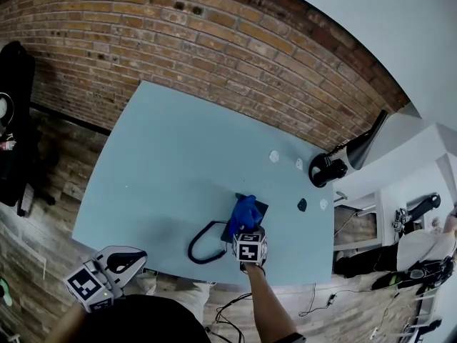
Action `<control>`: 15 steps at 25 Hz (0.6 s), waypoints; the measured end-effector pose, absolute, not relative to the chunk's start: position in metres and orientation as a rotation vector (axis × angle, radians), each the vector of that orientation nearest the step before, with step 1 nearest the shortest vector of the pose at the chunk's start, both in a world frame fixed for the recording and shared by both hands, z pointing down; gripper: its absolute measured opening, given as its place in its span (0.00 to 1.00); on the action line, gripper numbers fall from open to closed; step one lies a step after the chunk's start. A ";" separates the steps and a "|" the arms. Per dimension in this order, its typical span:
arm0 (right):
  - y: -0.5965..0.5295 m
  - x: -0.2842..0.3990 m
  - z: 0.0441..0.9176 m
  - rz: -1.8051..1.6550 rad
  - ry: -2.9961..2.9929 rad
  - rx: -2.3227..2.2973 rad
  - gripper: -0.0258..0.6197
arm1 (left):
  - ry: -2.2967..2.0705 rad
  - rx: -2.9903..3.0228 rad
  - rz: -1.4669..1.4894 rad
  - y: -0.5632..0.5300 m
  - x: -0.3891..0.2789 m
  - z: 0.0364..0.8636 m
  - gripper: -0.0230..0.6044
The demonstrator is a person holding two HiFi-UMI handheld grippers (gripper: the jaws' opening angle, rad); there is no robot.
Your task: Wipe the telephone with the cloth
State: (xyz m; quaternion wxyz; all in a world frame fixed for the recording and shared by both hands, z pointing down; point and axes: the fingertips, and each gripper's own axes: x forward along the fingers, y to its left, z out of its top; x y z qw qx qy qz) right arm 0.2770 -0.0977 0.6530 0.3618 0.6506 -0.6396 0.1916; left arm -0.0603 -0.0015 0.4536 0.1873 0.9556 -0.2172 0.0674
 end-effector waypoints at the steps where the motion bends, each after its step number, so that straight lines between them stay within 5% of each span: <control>1: -0.095 0.275 0.655 0.498 -1.650 1.672 0.18 | -0.614 2.683 0.195 -0.001 -0.061 0.455 0.06; 15: -0.070 0.265 0.665 0.529 -1.650 1.674 0.18 | -0.596 2.695 0.205 -0.004 -0.060 0.457 0.06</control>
